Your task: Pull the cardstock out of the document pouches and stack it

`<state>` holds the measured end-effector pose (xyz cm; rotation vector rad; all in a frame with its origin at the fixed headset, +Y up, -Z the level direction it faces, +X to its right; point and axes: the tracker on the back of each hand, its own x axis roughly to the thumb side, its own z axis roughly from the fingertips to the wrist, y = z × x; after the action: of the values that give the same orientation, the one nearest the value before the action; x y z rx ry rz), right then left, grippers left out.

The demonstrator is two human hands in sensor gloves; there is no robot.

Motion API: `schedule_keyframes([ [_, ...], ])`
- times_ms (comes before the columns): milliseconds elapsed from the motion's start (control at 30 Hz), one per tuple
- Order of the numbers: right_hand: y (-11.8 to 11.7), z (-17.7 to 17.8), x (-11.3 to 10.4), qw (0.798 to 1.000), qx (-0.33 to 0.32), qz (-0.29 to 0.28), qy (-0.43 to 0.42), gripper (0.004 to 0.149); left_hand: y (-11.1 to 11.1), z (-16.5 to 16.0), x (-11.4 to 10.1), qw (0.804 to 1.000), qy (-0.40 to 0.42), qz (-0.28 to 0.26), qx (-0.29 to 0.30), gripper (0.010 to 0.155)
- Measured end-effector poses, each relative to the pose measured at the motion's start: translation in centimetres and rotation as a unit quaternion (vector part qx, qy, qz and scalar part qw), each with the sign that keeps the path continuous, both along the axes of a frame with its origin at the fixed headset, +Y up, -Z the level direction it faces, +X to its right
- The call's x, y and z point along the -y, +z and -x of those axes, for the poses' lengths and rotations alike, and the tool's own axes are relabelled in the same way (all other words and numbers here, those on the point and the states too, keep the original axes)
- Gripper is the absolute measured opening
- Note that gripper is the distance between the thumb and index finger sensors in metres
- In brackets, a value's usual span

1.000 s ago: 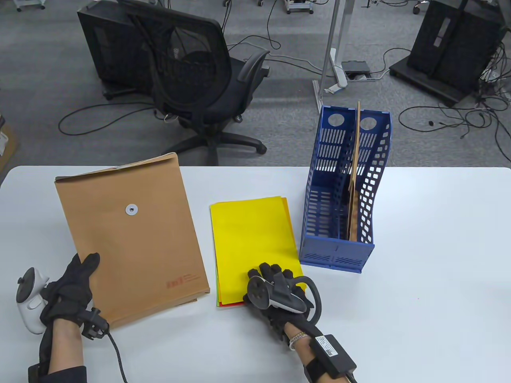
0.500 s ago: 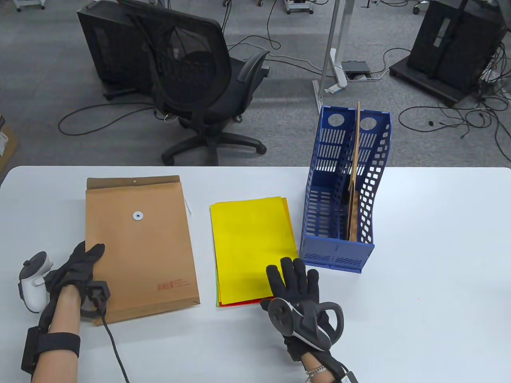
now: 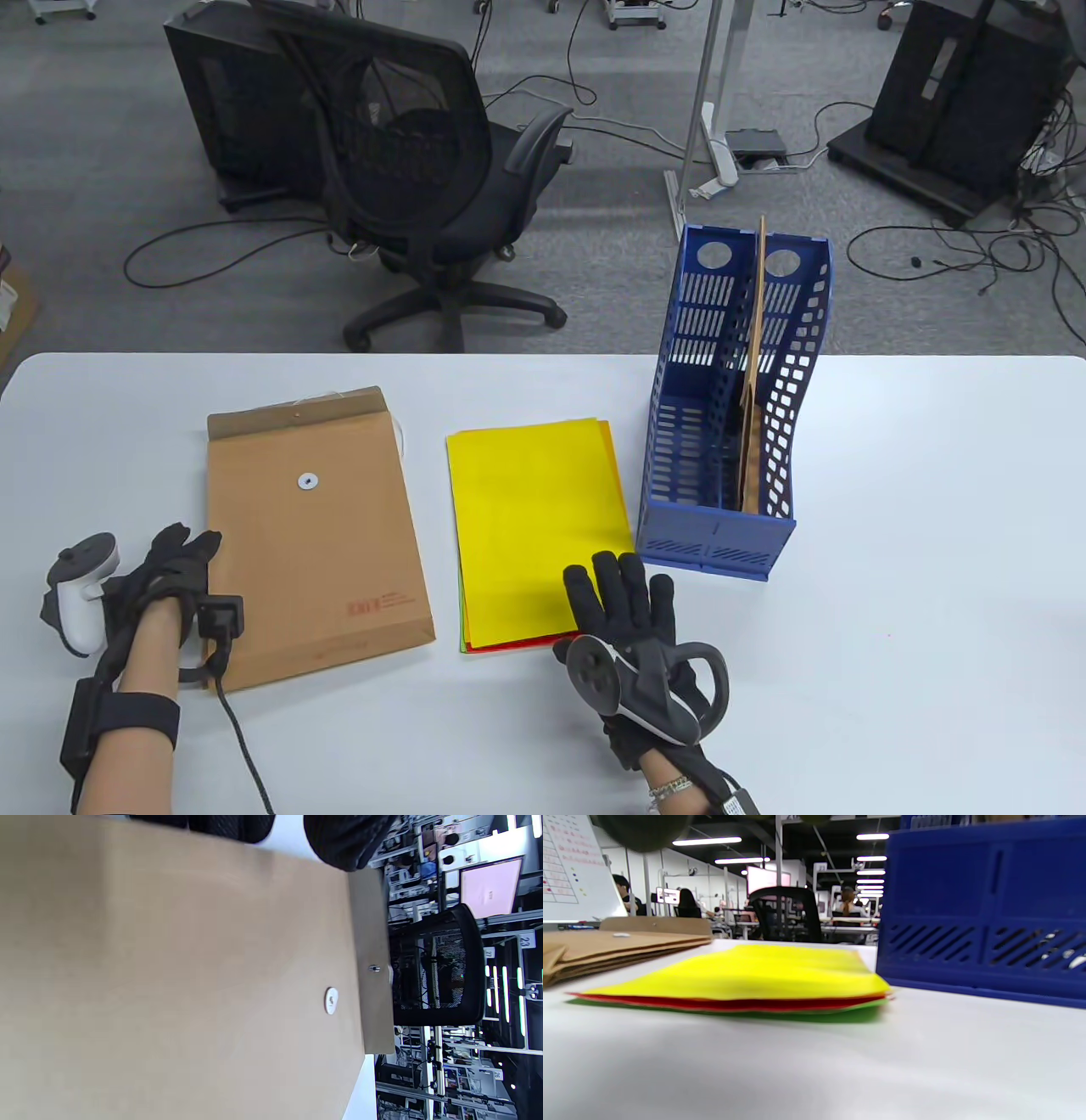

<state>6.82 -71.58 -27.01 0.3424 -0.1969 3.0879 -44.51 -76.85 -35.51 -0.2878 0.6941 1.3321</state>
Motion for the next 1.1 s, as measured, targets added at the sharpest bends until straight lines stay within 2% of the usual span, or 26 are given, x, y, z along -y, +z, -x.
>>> schedule_keyframes([
  [100,-0.1,-0.1,0.1,1.0,0.002,0.001,-0.005,0.076,-0.2,-1.0,-0.9,0.998,-0.047,-0.02,0.021,0.08],
  [167,0.0,-0.1,0.1,1.0,0.004,-0.002,-0.006,0.076,-0.2,-2.2,-1.8,0.992,-0.107,-0.036,0.048,0.081],
  [267,-0.1,-0.1,0.1,1.0,0.006,-0.007,-0.003,0.077,0.0,-5.1,-3.9,0.97,-0.198,-0.099,0.101,0.078],
  [333,0.0,-0.2,0.1,1.0,0.009,-0.011,-0.004,0.077,0.3,-7.4,-5.8,0.945,-0.255,-0.146,0.142,0.077],
  [433,-0.1,-0.5,0.0,1.0,0.012,-0.016,-0.01,0.078,1.8,-11.3,-8.5,0.899,-0.329,-0.195,0.216,0.076],
  [500,-0.1,-0.8,-0.1,1.0,0.018,-0.02,-0.016,0.078,3.1,-14.4,-9.1,0.869,-0.341,-0.232,0.273,0.076],
  [567,-0.2,-1.1,-0.2,0.999,0.024,-0.023,-0.024,0.078,4.8,-17.2,-8.8,0.847,-0.348,-0.247,0.317,0.076],
  [700,-0.8,-1.8,-0.5,0.999,0.034,-0.015,-0.038,0.078,7.8,-21.4,-6.7,0.821,-0.348,-0.238,0.384,0.074],
  [767,-1.4,-2.7,-1.2,0.998,0.044,-0.01,-0.037,0.078,9.1,-22.8,-5.3,0.811,-0.355,-0.25,0.393,0.072],
  [833,-1.9,-3.8,-2.1,0.996,0.068,-0.017,-0.048,0.08,9.7,-23.3,-4.5,0.804,-0.366,-0.239,0.402,0.072],
  [967,-3.5,-6.4,-4.4,0.988,0.117,-0.008,-0.104,0.083,9.5,-23.2,-4.2,0.804,-0.374,-0.229,0.4,0.073],
  [1100,-5.1,-8.9,-7.0,0.974,0.154,-0.057,-0.157,0.087,9.2,-22.7,-3.4,0.822,-0.346,-0.217,0.396,0.073],
])
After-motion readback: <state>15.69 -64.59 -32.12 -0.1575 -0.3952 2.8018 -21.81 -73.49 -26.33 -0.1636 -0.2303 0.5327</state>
